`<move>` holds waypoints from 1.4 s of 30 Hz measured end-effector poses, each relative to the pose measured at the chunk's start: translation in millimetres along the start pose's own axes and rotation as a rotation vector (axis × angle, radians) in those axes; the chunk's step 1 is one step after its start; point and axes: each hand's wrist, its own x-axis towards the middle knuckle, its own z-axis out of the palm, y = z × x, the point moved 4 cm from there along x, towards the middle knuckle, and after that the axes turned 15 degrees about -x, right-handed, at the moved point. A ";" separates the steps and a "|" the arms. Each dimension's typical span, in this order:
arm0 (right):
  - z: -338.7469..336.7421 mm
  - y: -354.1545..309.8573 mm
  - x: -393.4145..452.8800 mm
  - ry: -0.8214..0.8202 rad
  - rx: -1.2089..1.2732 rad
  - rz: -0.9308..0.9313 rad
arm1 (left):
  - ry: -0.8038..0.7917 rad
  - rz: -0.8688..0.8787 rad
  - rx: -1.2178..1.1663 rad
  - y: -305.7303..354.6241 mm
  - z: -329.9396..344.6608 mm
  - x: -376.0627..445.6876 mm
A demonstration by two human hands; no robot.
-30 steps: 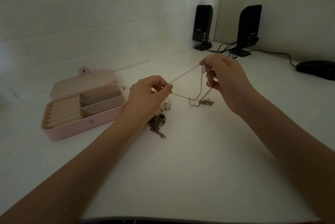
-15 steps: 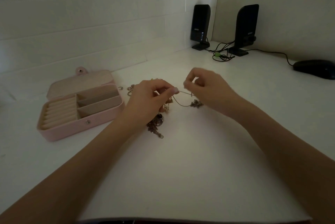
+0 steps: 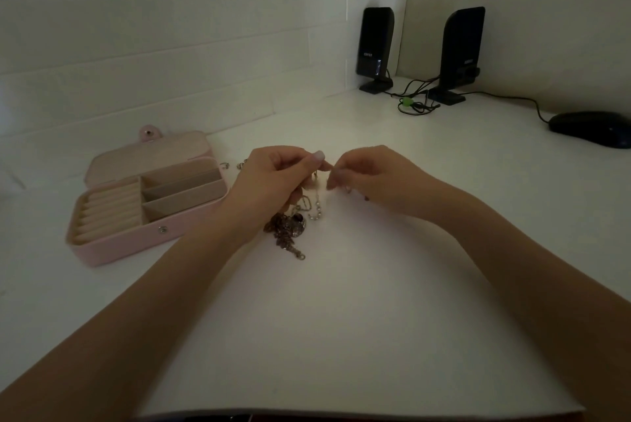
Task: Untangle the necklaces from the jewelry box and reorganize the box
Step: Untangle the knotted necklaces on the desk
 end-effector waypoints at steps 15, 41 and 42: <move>-15.2 6.4 -2.0 0.021 0.347 0.188 | -0.072 -0.055 0.174 -2.1 2.5 -1.2; -22.7 8.1 -5.3 0.031 0.408 0.176 | -0.027 0.085 0.154 6.1 2.8 -2.7; -22.7 7.9 -5.4 0.031 0.414 0.175 | -0.044 0.091 0.144 5.7 3.1 -2.7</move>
